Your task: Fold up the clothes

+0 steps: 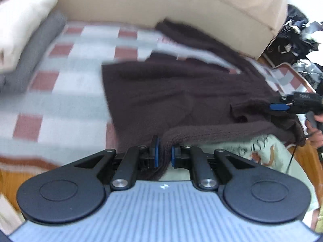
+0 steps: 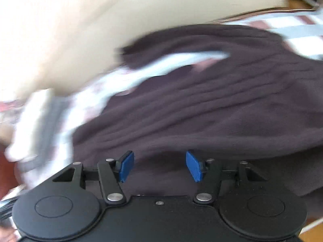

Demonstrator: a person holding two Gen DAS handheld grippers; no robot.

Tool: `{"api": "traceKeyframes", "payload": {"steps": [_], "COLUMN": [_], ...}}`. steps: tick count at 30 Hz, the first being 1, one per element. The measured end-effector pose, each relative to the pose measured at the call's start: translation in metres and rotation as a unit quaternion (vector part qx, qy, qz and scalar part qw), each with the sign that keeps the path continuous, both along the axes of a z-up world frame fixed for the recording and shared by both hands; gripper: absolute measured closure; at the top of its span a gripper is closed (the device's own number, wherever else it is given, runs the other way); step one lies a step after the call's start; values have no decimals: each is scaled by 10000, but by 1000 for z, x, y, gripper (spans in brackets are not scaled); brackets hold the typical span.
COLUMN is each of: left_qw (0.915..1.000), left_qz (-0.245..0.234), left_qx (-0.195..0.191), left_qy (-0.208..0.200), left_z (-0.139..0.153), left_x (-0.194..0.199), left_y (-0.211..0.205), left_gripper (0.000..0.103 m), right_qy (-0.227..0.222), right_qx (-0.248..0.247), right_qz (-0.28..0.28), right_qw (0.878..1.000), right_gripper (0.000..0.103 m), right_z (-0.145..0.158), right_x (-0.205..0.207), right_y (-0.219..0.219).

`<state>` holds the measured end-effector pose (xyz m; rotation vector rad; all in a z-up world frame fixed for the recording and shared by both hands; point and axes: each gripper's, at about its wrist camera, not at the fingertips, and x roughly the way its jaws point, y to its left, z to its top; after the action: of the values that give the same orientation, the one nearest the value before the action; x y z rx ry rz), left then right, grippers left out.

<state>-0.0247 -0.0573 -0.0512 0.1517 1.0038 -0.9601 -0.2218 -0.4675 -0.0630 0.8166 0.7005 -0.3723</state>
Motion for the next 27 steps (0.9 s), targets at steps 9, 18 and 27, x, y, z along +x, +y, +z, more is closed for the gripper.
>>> {"api": "traceKeyframes", "payload": {"steps": [9,18,27], "left_qw": [9991,9859,9758], "left_qz": [-163,-1503,-2050], "left_qx": [380,545,-590], "left_qy": [-36,-491,-469], "left_z": [-12,26,80], "left_x": [-12,-44,-61], "left_y": [0,2,-82], "left_gripper": [92,79,39], "right_qy": [1363,617,410], "right_qx": [198,430,-233], "right_qz": [795,168,-1080], "right_qw": [9873,9970,9930], "right_gripper": [38,38,37], "right_z": [-28,-39,-10], "right_x": [16,-30,-103], "right_y": [38,57,51]}}
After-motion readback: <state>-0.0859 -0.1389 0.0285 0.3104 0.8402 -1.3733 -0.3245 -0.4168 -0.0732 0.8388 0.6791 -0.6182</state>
